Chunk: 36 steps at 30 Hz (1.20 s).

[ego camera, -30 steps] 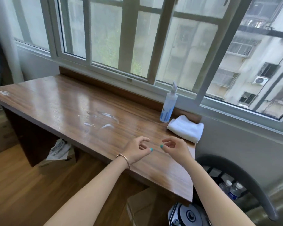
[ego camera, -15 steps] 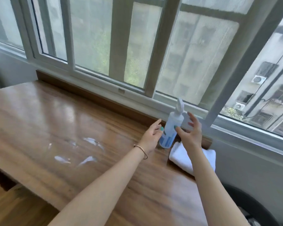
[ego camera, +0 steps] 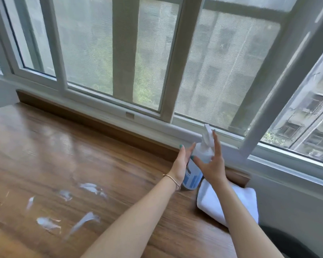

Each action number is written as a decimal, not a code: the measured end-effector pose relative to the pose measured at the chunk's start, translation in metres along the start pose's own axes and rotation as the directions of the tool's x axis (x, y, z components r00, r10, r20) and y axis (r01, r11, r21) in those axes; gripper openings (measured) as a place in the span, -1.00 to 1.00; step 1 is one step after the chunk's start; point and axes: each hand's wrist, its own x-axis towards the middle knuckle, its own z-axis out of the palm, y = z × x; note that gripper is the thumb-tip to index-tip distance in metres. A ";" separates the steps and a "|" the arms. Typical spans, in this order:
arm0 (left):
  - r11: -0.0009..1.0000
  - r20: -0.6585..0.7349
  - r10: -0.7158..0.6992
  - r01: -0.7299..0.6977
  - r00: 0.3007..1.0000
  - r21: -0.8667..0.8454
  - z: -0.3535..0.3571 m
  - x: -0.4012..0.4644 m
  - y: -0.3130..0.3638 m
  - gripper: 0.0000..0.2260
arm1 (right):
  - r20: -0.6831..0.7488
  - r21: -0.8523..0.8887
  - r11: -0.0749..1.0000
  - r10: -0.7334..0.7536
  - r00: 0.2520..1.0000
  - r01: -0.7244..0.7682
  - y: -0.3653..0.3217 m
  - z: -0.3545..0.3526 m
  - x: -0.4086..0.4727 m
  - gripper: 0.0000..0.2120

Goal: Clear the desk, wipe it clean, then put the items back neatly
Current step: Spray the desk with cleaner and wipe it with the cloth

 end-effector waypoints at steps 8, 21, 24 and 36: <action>0.999 -0.012 0.041 -0.040 0.999 0.011 -0.044 -0.042 0.010 -0.52 | 0.020 0.141 0.988 -0.069 0.997 0.065 -0.044 0.022 -0.012 -0.02; 0.950 -0.117 0.245 -0.214 0.962 0.225 -0.219 -0.138 0.077 -0.54 | 0.221 0.332 0.937 -0.185 0.958 0.104 -0.182 0.176 -0.018 -0.02; 0.849 -0.081 0.326 -0.254 0.942 0.464 -0.270 -0.157 0.090 -0.26 | 0.233 0.364 0.928 -0.178 0.956 0.083 -0.209 0.222 -0.024 -0.02; 0.657 -0.085 0.521 -0.335 0.849 0.675 -0.461 -0.254 0.161 -0.26 | 0.119 0.346 0.933 -0.146 0.982 0.097 -0.341 0.415 -0.070 0.02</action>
